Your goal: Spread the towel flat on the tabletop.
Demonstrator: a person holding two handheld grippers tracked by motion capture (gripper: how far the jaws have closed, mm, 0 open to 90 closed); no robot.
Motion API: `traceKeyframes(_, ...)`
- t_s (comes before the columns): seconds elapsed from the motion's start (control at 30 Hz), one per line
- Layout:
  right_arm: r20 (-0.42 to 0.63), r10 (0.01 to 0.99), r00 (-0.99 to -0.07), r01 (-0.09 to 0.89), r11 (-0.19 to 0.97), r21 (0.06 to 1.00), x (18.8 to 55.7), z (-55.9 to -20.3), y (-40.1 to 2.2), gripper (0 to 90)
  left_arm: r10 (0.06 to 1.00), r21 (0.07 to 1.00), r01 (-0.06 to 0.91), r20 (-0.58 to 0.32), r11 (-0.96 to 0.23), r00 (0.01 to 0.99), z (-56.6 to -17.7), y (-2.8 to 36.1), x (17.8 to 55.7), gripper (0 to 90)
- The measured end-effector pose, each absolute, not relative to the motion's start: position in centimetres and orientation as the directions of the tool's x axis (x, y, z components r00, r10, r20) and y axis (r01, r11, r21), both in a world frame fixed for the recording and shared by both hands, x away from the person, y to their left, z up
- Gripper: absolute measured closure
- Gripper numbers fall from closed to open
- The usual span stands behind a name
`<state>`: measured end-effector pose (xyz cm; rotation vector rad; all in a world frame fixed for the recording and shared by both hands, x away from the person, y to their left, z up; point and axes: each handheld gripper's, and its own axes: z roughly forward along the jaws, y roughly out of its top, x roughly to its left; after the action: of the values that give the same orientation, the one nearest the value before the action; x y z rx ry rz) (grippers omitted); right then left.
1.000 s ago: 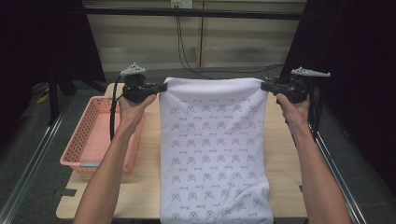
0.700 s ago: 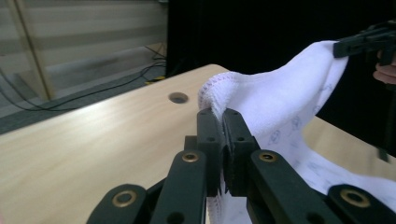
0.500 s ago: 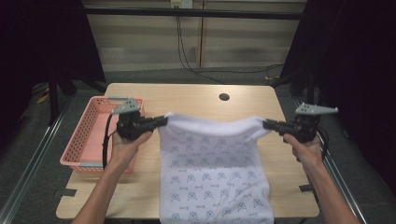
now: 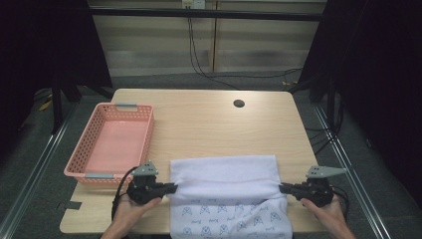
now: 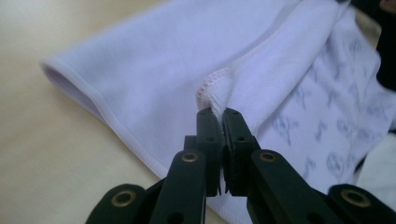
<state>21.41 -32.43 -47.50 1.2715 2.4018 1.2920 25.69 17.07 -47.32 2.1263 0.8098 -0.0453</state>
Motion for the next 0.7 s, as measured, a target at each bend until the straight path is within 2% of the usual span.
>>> traceKeyframes(0.2,0.263,0.734,-0.627,0.653,0.311,0.691,21.6,-48.5,-31.8,86.4,0.513,0.618,0.589,-0.326,-0.52,0.794,-49.2,16.3,26.1,86.5)
traceKeyframes(0.43,0.246,0.743,-0.623,0.673,0.349,0.652,22.2,-49.5,-31.6,86.4,0.537,0.626,0.582,-0.29,-0.52,0.792,-49.4,15.4,27.5,87.0)
traceKeyframes(0.7,0.231,0.766,-0.599,0.681,0.336,0.651,23.3,-49.6,-32.0,86.5,0.576,0.643,0.583,-0.259,-0.496,0.776,-49.6,13.5,32.3,87.2)
